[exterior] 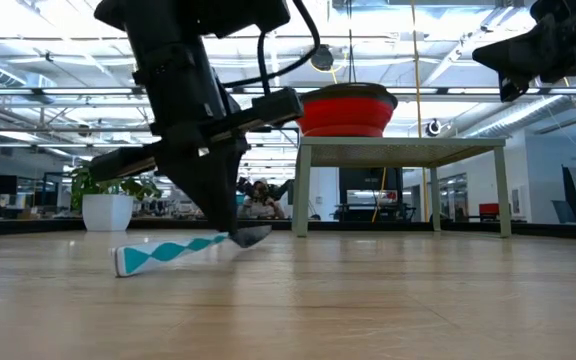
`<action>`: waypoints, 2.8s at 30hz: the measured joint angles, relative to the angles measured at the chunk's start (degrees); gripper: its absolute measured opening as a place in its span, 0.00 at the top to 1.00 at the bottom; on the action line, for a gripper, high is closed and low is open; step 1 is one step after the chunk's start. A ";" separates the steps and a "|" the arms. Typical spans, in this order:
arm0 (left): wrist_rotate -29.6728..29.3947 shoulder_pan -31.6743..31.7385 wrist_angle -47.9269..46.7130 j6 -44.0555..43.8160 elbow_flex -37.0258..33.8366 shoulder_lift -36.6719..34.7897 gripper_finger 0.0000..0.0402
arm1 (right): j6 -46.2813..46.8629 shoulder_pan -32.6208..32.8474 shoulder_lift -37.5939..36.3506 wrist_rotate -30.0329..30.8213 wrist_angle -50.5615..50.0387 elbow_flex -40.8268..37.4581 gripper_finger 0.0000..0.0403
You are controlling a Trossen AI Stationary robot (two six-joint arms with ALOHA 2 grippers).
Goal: Pick & Place Fruit
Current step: Put the white table knife on the shelf
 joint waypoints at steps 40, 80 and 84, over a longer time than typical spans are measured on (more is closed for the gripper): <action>4.20 -0.08 2.75 4.53 0.00 0.87 0.56 | 0.01 -0.01 0.00 -0.02 1.37 0.00 1.00; 1.75 -1.26 -1.52 16.74 0.13 5.23 0.98 | 3.02 0.00 -0.02 0.22 1.55 0.00 1.00; 0.17 -1.24 -1.38 16.85 -0.11 3.80 0.97 | 3.05 -0.01 -0.02 0.22 1.57 0.00 1.00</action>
